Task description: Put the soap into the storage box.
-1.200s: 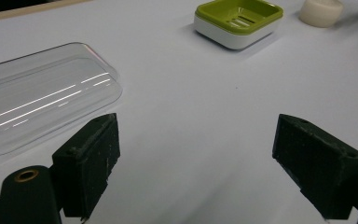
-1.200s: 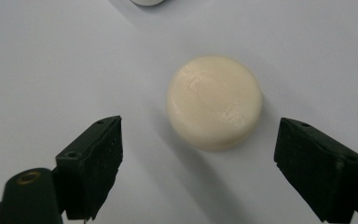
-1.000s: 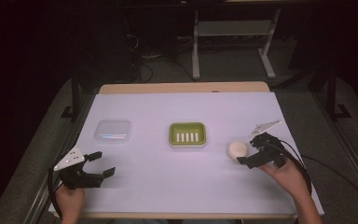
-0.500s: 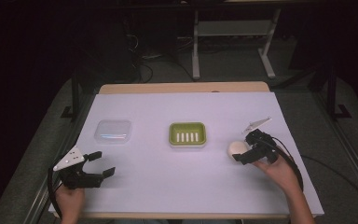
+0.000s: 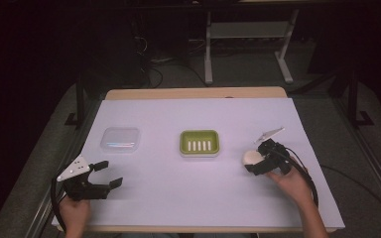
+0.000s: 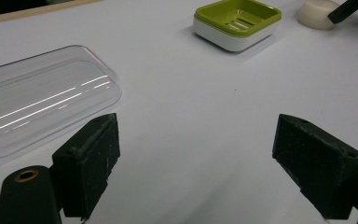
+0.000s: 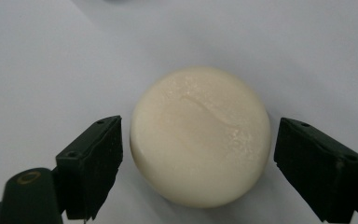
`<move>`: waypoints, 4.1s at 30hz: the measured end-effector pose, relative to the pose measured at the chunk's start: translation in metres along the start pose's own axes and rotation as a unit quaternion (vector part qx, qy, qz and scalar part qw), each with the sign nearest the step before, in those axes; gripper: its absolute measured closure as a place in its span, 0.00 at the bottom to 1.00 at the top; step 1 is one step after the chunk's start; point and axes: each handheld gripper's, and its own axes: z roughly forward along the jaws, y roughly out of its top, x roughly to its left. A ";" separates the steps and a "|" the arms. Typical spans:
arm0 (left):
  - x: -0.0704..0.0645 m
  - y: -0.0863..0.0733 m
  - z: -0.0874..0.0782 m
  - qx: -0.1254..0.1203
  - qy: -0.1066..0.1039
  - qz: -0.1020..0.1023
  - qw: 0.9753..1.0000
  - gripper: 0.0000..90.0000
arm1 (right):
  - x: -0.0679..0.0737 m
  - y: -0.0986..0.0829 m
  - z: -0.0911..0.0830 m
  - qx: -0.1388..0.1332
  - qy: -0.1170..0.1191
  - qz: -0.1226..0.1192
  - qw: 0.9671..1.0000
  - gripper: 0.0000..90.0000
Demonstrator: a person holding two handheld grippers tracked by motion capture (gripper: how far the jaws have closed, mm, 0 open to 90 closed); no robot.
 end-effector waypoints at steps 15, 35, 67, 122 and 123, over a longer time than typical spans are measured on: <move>0.000 0.000 0.001 0.001 -0.001 -0.001 1.000 0.16 | 0.000 -0.003 0.007 -0.005 -0.005 0.006 1.000 0.20; 0.002 -0.001 0.001 0.000 0.001 -0.002 1.000 0.16 | 0.003 0.000 0.009 0.009 -0.013 0.004 1.000 0.27; 0.003 0.000 -0.005 -0.006 0.005 -0.007 1.000 0.16 | 0.023 0.036 -0.008 -0.010 0.029 -0.041 0.999 0.27; 0.004 -0.001 -0.006 -0.011 0.005 -0.009 1.000 0.16 | 0.045 0.103 -0.010 -0.017 0.059 -0.116 0.991 0.27; 0.004 -0.001 -0.006 -0.010 0.005 -0.009 1.000 0.16 | 0.045 0.104 -0.010 -0.019 0.061 -0.119 0.991 0.27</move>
